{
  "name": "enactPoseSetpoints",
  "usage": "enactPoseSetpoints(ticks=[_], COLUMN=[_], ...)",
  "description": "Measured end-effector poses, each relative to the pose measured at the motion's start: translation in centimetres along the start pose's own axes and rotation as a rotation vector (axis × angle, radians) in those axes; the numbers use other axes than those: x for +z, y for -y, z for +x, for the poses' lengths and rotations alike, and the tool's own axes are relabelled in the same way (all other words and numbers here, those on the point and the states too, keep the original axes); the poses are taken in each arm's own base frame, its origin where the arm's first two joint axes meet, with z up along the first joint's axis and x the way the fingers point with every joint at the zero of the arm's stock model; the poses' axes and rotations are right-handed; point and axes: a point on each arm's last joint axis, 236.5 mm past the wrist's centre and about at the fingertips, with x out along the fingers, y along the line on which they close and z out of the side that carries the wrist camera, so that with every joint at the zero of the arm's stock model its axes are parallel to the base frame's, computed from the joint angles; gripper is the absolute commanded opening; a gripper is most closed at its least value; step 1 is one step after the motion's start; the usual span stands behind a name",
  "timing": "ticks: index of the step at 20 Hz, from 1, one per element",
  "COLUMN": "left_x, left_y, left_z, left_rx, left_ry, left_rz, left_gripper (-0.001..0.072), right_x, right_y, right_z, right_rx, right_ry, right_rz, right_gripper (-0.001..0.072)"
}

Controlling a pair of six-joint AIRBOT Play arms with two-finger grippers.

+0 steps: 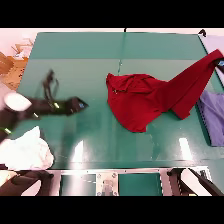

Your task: Fold the shirts.

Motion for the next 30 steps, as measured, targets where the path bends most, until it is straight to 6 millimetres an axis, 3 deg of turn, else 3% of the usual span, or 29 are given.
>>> enactPoseSetpoints(ticks=[3, 6, 12, 18, 19, 20, 23, 26, 28, 30], left_x=[-4.8, -7.4, -8.1, -8.6, -8.6, -8.6, -7.5, -3.9, 0.6, 5.6], left_y=[-1.8, -2.4, -0.1, 1.9, 2.1, 2.0, 2.8, 5.7, 8.4, 11.5], left_z=[4.2, 8.1, 15.8, 20.2, 20.5, 20.8, 20.9, 18.4, 14.3, 8.1], left_rx=[-0.003, 0.028, 0.020, -0.049, -0.055, -0.056, -0.095, -0.225, -0.317, -0.395], left_ry=[-0.029, -0.067, -0.149, -0.240, -0.246, -0.249, -0.254, -0.249, -0.170, -0.040], left_rz=[-0.099, -0.138, -0.135, -0.194, -0.198, -0.194, -0.157, -0.123, -0.073, 0.018], left_gripper=[0.0416, 0.0417, 0.0416, 0.0403, 0.0161, 0.0017, 0.0016, 0.0015, 0.0015, 0.0015], right_x=[-0.9, -1.5, -1.8, -1.7, -1.6, -1.6, -1.5, -1.4, -0.9, 0.1], right_y=[1.9, 3.2, 4.0, 4.2, 4.2, 4.2, 4.2, 3.9, 3.0, 0.8], right_z=[1.1, 1.7, 2.2, 2.2, 2.2, 2.2, 2.2, 2.0, 1.3, 0.1], right_rx=[-0.021, -0.037, -0.047, -0.051, -0.052, -0.052, -0.053, -0.051, -0.043, -0.009], right_ry=[-0.003, -0.003, -0.003, 0.005, 0.008, 0.008, 0.012, 0.020, 0.038, 0.071], right_rz=[0.029, 0.035, 0.029, 0.012, 0.011, 0.009, 0.008, -0.001, -0.021, -0.050], right_gripper=[0.0014, 0.0014, 0.0014, 0.0014, 0.0014, 0.0014, 0.0014, 0.0014, 0.0014, 0.0014])
